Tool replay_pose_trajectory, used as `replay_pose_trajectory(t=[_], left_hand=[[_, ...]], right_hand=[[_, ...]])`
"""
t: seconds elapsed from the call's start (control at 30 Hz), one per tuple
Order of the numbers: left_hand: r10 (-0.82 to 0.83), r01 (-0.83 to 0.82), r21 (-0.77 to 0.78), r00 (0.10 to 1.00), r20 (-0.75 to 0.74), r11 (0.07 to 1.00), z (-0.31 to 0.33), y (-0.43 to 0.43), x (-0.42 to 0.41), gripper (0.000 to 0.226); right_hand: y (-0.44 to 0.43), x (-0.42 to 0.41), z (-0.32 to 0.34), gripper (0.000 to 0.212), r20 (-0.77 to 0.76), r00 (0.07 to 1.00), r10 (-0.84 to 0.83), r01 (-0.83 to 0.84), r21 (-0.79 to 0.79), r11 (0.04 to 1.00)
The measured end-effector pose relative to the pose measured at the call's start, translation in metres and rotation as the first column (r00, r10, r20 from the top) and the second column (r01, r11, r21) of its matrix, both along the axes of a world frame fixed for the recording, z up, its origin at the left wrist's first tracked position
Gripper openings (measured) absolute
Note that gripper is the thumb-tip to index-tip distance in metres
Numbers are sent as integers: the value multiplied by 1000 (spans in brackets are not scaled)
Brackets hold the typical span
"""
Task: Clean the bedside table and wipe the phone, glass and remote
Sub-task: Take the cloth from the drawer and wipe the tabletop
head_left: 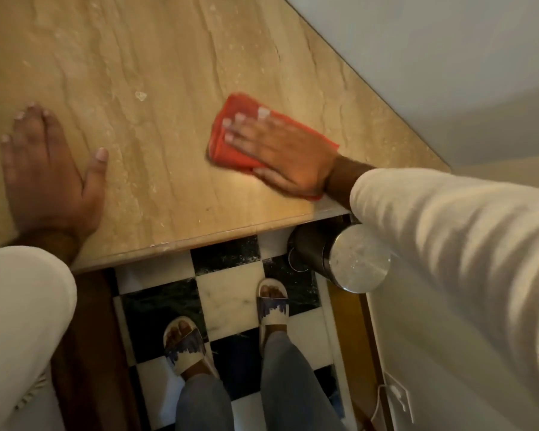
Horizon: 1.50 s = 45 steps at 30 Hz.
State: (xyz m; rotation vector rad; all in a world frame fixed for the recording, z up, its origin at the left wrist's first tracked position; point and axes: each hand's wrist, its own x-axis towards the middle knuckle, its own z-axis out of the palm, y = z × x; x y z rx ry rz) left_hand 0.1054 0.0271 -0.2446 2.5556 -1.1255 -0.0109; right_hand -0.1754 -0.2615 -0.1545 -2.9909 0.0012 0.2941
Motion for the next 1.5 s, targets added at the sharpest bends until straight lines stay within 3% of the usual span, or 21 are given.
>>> replay_pose_trajectory(t=[0.07, 0.1, 0.17, 0.2, 0.27, 0.33, 0.4, 0.53, 0.6, 0.73, 0.77, 0.8, 0.87, 0.9, 0.93, 1.0, 1.1, 1.17, 1.3, 1.4, 1.5], left_hand=[[1, -1, 10, 1000, 18, 1000, -5, -1, 3, 78], [6, -6, 5, 1000, 13, 1000, -8, -1, 4, 78], [18, -18, -12, 1000, 2, 1000, -13, 1, 7, 76], [25, -24, -8, 1000, 11, 1000, -16, 2, 10, 75], [25, -25, 24, 1000, 1, 999, -23, 4, 17, 75], [36, -34, 49, 999, -40, 998, -26, 4, 20, 76], [35, -34, 30, 998, -49, 999, -23, 2, 17, 76], [28, -28, 8, 1000, -7, 1000, -4, 0, 5, 77], [20, -21, 45, 999, 32, 999, 13, -4, -1, 77], [5, -11, 137, 999, 42, 990, 40, -11, -14, 79], [1, -6, 162, 999, 33, 987, 45, -13, -14, 80], [-3, -2, 190, 1000, 24, 982, 50, -15, -15, 81], [8, -14, 231, 1000, 28, 973, 55, -16, -12, 82], [3, -8, 241, 1000, 22, 971, 57, -16, -13, 82], [-1, -3, 243, 1000, 14, 970, 58, -17, -15, 82], [5, -9, 251, 1000, 14, 968, 58, -16, -17, 82], [14, -19, 279, 1000, 19, 960, 58, -16, -16, 84], [11, -16, 297, 1000, 18, 955, 60, -17, -17, 86], [12, -22, 311, 999, 36, 950, 59, -16, -18, 86], [13, -24, 317, 999, 34, 948, 59, -17, -18, 86], [15, -29, 313, 999, 44, 949, 58, -16, -18, 85]], right_hand=[[-5, 9, 1, 65, 95, 873, -478, 481, -14, 877], [0, 16, 3, 65, 141, 676, -723, 731, -12, 682], [20, 29, 2, 67, 141, 294, -945, 956, -30, 292], [31, 32, 1, 67, 124, 259, -958, 966, -33, 257], [46, 16, -1, 66, 102, 579, -809, 813, 5, 582], [42, -30, -3, 64, 54, 920, -388, 387, 26, 922], [17, -82, -2, 65, 36, 936, -351, 351, -4, 936], [-5, -137, 2, 66, 97, 353, -931, 933, 41, 358], [-4, -128, 0, 63, 133, 179, -975, 978, 79, 190], [22, -47, -8, 64, 122, -359, -925, 932, 107, -347], [38, -21, -9, 66, 112, -311, -944, 950, 67, -305], [55, -2, -9, 67, 112, -128, -985, 992, 36, -124], [78, 4, -12, 67, 108, 458, -882, 880, 88, 467], [71, -14, -14, 66, 112, 663, -740, 734, 101, 672], [55, -37, -16, 66, 119, 753, -647, 640, 93, 762], [25, -78, -18, 68, 116, 600, -792, 789, 75, 609], [16, -71, -22, 71, 139, -33, -990, 998, 63, -25], [20, -21, -23, 70, 149, -178, -973, 984, 34, -175], [13, 101, -23, 72, 76, 56, -996, 998, -8, 55], [6, 207, -12, 72, 51, 415, -908, 909, 2, 416], [33, 302, 2, 71, 53, 815, -577, 574, 64, 816]])
